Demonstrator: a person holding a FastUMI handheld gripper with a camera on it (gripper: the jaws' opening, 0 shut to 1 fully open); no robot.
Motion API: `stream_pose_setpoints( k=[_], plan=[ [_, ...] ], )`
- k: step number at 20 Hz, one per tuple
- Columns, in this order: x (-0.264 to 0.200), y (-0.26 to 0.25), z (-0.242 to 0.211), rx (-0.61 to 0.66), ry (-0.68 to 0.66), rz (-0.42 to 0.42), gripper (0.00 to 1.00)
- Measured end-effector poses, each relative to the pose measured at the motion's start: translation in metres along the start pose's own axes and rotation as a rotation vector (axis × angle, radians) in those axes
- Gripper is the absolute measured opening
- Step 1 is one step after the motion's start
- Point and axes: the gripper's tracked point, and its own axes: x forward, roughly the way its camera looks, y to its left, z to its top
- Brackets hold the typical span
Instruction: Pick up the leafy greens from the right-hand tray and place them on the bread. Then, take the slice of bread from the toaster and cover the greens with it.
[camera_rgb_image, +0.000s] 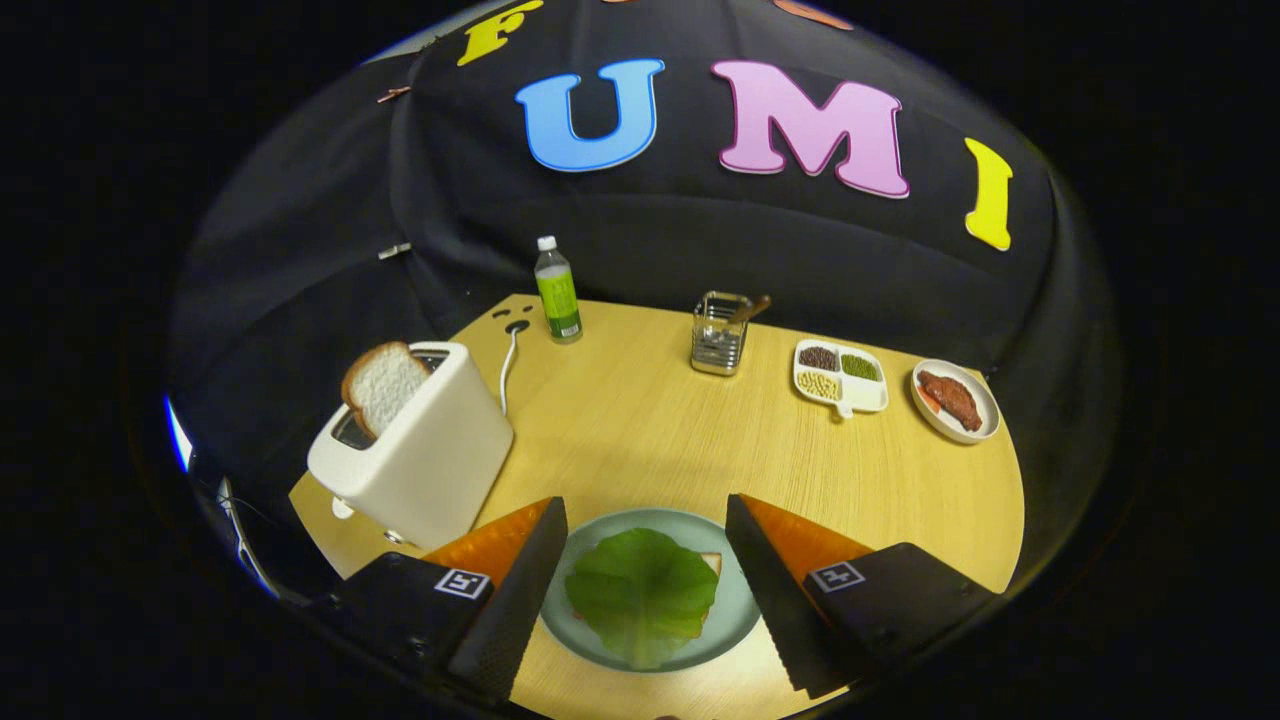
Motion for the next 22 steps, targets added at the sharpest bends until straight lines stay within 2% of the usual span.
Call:
stream_pose_setpoints(
  k=[6,11,17,22],
  plan=[
    [-0.012,0.056,0.068,-0.068,-0.146,0.079,0.99],
    [-0.007,0.118,0.093,-0.132,-0.187,0.172,0.99],
    [0.014,0.194,0.091,-0.207,-0.173,0.267,0.99],
    [0.043,0.231,0.077,-0.253,-0.137,0.281,0.98]
  ],
)
